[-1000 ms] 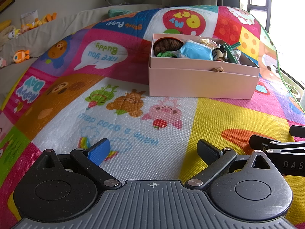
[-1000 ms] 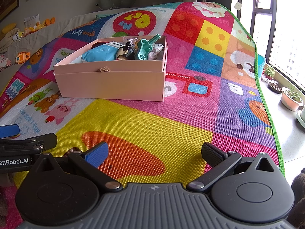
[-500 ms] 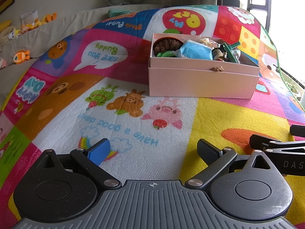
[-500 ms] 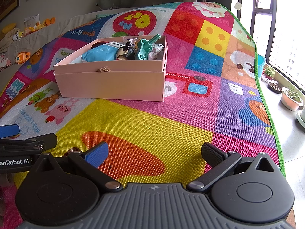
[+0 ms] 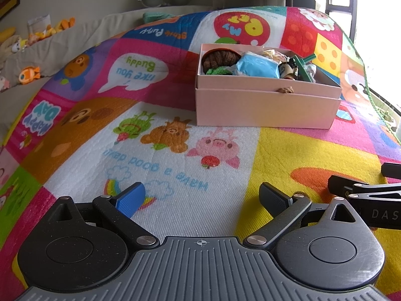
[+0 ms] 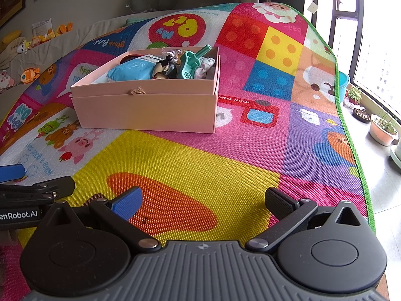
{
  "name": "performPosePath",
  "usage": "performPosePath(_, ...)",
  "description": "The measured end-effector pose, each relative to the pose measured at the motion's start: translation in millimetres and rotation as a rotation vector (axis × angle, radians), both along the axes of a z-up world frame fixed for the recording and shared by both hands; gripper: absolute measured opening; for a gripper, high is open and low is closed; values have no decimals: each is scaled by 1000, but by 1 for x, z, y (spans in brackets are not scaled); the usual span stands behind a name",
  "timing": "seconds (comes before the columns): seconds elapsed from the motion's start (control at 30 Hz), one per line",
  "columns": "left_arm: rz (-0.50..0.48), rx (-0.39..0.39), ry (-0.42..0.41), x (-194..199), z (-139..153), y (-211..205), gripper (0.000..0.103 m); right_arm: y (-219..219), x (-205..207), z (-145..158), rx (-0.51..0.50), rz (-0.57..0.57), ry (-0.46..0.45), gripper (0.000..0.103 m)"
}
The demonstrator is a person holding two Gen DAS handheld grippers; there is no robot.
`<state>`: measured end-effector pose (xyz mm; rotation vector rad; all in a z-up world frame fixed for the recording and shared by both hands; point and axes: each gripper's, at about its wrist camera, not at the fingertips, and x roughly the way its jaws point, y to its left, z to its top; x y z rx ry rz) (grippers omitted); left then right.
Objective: Organize objects
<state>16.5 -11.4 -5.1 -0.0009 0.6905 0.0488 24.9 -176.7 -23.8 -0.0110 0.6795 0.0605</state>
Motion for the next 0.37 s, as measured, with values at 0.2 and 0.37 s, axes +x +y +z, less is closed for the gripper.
performPosePath(0.2, 0, 2, -1, -1, 0, -1, 101, 0, 0, -1, 0, 0, 0, 103)
performPosePath(0.37, 0, -5, -2, -1, 0, 0, 100, 0, 0, 0, 0, 0, 0, 103)
